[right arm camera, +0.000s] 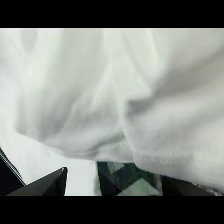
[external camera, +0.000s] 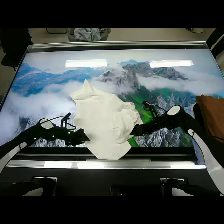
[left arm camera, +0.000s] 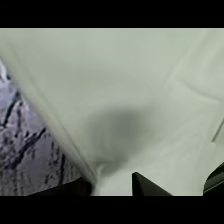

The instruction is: Fold the shirts.

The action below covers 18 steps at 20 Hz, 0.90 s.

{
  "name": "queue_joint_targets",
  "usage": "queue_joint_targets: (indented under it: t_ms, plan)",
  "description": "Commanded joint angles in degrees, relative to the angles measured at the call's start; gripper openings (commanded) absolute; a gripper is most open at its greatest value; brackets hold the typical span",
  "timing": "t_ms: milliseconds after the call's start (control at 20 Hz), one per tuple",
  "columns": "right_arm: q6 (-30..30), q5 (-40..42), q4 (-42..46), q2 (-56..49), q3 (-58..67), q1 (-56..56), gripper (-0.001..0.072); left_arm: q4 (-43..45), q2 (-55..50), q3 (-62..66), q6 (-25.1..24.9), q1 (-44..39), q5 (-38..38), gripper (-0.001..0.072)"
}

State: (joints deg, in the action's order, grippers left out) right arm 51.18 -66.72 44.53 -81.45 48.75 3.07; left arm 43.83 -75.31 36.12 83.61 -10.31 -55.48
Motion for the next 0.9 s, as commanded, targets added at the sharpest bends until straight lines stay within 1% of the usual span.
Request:
queue_joint_targets:
  t_ms: [0,50,250,450,600,750,850]
  plan:
    - [0.7,2.3,-5.6,-2.6,-0.9,0.5,0.0709,-0.4,-1.3,-0.3,1.0,-1.0,5.3,0.0157]
    - [0.8,1.7,-6.1,-3.0,-0.9,0.5,0.0709,-0.4,-1.2,-0.1,1.0,-1.0,6.1,0.0032]
    - [1.9,-0.9,-5.9,-3.0,-0.9,0.5,0.0709,-0.3,-1.2,1.3,-0.3,-1.0,6.5,0.0029]
    - [1.1,-2.2,-5.7,-2.8,-0.9,0.5,0.0708,-0.3,-1.0,1.9,-1.2,-0.9,6.2,0.003]
    - [5.7,0.9,-4.4,-2.9,-1.4,0.5,0.071,-0.3,-1.0,1.9,-1.4,-0.9,6.2,0.0029]
    - [6.5,6.0,-8.9,-3.4,-3.0,0.8,0.0708,-0.3,-1.0,2.0,-2.2,-0.9,6.0,0.0029]
    - [6.5,7.6,-9.0,-4.1,-3.0,3.6,0.0708,-0.3,-0.8,2.0,-2.2,-0.9,6.0,0.0029]
